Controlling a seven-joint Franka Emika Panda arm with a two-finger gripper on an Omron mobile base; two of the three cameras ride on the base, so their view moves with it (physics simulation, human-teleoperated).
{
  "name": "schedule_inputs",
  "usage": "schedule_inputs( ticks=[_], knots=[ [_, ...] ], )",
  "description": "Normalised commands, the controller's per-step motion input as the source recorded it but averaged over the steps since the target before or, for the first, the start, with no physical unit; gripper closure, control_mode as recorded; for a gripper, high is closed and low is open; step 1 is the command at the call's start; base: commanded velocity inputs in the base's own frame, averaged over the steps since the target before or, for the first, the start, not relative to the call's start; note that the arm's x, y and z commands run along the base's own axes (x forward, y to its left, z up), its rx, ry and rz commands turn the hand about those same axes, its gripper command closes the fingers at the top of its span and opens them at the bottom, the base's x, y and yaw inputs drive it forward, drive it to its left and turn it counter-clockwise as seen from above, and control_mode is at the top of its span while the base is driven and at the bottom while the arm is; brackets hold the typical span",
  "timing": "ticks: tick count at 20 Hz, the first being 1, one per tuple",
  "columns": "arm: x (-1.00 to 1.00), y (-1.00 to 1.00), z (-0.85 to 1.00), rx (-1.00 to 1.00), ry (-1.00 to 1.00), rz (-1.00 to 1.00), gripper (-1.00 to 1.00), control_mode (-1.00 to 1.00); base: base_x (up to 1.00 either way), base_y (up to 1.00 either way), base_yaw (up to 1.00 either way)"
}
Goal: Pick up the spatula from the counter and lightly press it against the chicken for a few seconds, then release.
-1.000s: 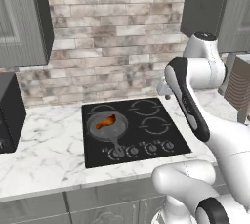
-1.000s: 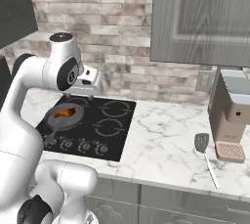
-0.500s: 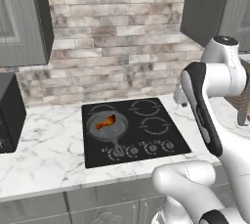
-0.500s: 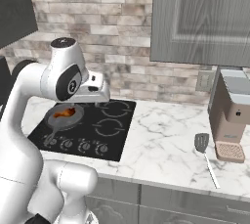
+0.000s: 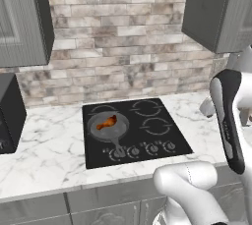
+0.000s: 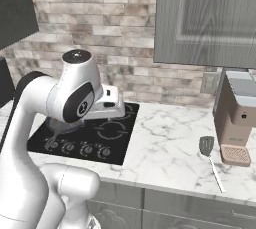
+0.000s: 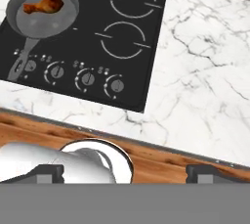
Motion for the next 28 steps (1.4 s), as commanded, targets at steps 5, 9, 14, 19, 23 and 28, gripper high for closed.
schedule_inputs(
  ticks=[5, 9, 14, 19, 23, 28],
  knots=[
    [-0.44, -0.41, 0.0, 0.0, -0.01, 0.04, -1.0, -1.0, 0.0, 0.0, 0.0],
    [-0.33, -0.37, 0.0, 0.0, -0.01, 0.0, -1.0, -1.0, 0.0, 0.0, 0.0],
    [-0.16, -0.4, 0.0, 0.0, 0.0, -0.01, -1.0, -1.0, 0.0, 0.0, 0.0],
    [-0.14, -0.5, 0.0, 0.0, 0.0, 0.0, -1.0, -1.0, 0.0, 0.0, 0.0],
    [-0.15, -0.35, 0.0, 0.0, -0.01, 0.0, -1.0, -1.0, 0.0, 0.0, 0.0],
    [-0.11, -0.23, -0.04, 0.0, -0.02, 0.0, -1.0, -1.0, 0.0, 0.0, 0.0]
  ],
)
